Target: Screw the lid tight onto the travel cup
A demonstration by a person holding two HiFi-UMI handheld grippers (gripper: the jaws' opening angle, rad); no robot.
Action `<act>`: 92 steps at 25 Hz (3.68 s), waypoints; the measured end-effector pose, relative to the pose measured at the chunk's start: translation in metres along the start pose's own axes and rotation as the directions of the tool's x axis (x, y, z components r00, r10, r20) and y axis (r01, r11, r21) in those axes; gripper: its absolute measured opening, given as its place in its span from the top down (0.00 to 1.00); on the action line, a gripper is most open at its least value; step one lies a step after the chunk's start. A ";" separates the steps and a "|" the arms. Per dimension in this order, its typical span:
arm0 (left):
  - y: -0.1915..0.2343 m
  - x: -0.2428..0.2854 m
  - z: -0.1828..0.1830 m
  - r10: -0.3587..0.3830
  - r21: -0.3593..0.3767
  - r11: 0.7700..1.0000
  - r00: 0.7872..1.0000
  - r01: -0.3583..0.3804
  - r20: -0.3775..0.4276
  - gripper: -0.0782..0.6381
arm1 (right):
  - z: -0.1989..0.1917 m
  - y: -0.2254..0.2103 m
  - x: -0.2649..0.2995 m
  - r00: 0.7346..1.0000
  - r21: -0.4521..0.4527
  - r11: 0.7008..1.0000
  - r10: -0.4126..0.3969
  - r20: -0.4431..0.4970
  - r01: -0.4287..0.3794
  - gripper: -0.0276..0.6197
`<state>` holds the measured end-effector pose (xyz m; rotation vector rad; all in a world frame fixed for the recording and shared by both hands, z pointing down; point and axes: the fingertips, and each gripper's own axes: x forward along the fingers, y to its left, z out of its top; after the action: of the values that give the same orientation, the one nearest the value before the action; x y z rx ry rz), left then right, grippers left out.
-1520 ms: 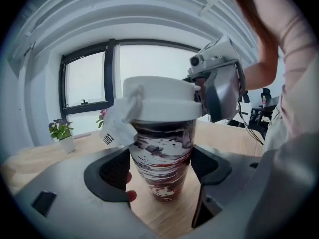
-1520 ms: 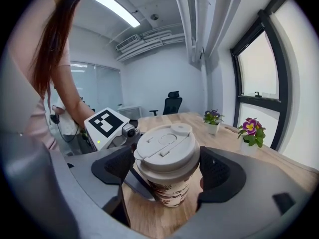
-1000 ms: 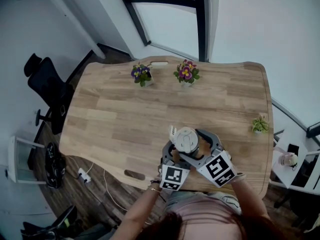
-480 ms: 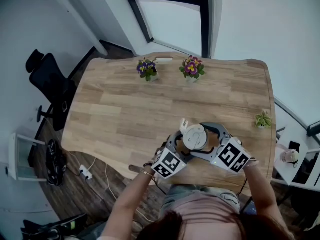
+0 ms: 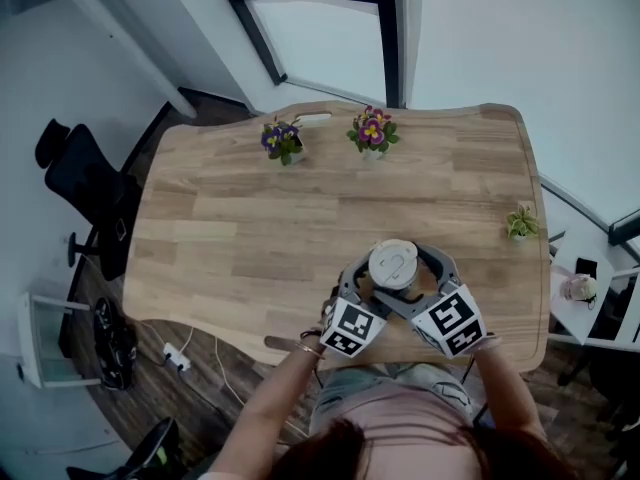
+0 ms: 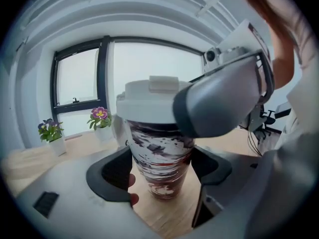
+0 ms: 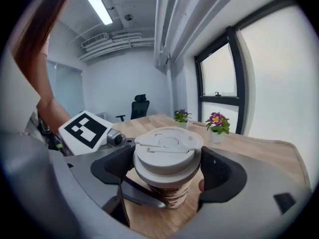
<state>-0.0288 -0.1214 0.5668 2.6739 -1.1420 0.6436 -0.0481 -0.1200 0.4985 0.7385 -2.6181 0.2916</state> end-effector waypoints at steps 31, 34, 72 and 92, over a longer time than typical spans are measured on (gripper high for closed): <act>-0.006 -0.001 -0.005 -0.322 0.158 0.928 0.939 0.338 -0.121 0.39 | 0.006 0.000 -0.007 0.991 -0.087 0.988 0.130 -0.016 -0.130 0.35; -0.006 0.001 -0.003 -0.286 0.143 0.943 0.952 0.299 -0.107 0.39 | 0.008 -0.002 -0.009 0.998 -0.041 0.999 0.033 0.055 -0.030 0.35; -0.010 0.004 -0.005 -0.340 0.176 0.915 0.929 0.363 -0.146 0.39 | 0.001 -0.004 -0.012 0.999 -0.077 0.997 -0.025 -0.020 0.023 0.35; -0.013 0.005 -0.004 -0.349 0.199 0.906 0.925 0.374 -0.148 0.39 | -0.006 -0.003 -0.015 0.999 -0.065 0.998 0.023 -0.035 -0.025 0.37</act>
<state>-0.0182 -0.1141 0.5731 2.8821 -0.5454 0.8780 -0.0325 -0.1135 0.4979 0.6749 -2.5930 0.2229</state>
